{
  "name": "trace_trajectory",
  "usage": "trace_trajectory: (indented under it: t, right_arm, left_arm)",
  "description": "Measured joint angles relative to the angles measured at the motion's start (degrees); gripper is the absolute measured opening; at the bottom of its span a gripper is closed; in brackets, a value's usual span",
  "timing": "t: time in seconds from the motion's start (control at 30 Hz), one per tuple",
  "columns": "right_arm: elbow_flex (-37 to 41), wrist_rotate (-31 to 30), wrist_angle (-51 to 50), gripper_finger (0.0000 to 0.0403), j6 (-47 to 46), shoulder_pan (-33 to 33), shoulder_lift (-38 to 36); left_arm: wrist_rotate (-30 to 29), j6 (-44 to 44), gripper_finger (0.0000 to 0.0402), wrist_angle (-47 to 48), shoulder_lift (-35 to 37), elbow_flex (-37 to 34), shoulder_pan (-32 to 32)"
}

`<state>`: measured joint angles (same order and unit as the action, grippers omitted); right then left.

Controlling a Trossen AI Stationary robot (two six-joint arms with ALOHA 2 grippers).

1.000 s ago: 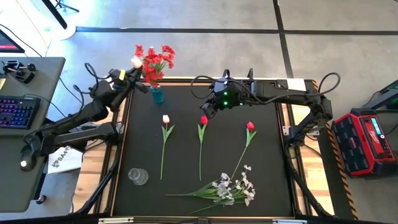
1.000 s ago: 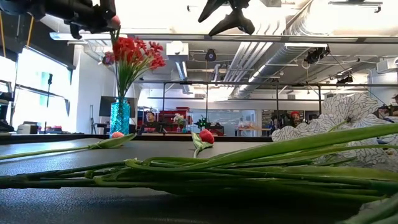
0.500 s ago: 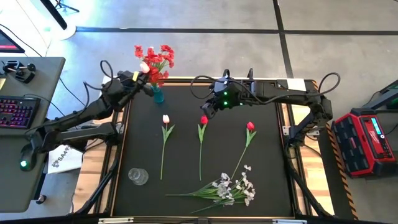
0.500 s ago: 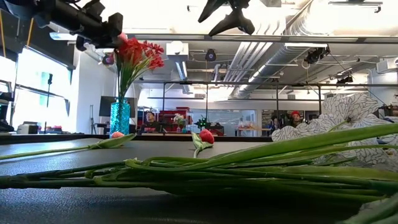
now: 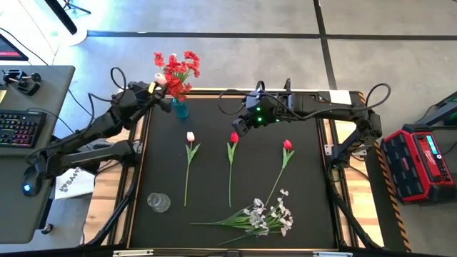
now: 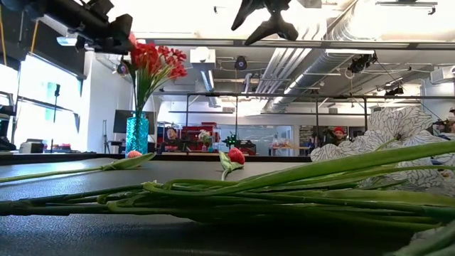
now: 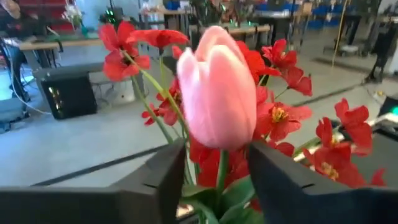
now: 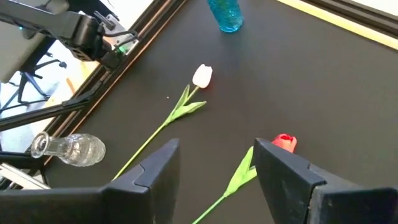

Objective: Sort flowers into vase by color
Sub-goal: Put the left pink tulip into the blue vase, then put the pink tulip into the blue vase

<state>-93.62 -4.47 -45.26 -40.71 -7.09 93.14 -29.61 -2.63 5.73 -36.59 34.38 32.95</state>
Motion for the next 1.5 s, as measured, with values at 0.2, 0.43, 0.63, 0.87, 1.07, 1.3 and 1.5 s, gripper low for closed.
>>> trace_trajectory:
  t: [0.2,0.43,0.63,0.87,1.07,1.3,1.5]
  right_arm:
    - [0.0,0.0,0.0,0.0189,-1.7,0.0,0.0]
    - [0.0,-2.0,-2.6,0.0189,-3.9,0.0,0.0]
    - [0.0,-10.1,-13.9,0.0189,-4.1,0.2,0.5]
    - [9.1,-10.9,-16.0,0.0189,-8.0,-0.4,0.7]
    - [19.8,-5.8,-9.1,0.0189,-13.5,1.0,0.7]
    - [26.8,-4.4,-0.6,0.0189,-19.2,3.1,0.7]
    - [27.4,-5.0,-0.4,0.0189,-20.3,3.1,0.7]
  left_arm:
    - [3.1,-2.8,0.024,11.7,0.0,6.5,0.0]
    - [4.5,-6.6,0.0251,25.8,-0.1,15.0,-0.2]
    - [7.8,-15.3,0.0247,32.8,-0.3,14.3,-3.7]
    - [8.7,-28.8,0.0245,35.5,-1.7,9.6,-12.5]
    - [8.1,-39.2,0.0239,31.9,-4.2,3.7,-20.2]
    - [7.5,-46.2,0.0232,22.9,-12.5,-0.9,-24.7]
    - [9.3,-47.1,0.0228,18.0,-21.1,-1.0,-26.9]
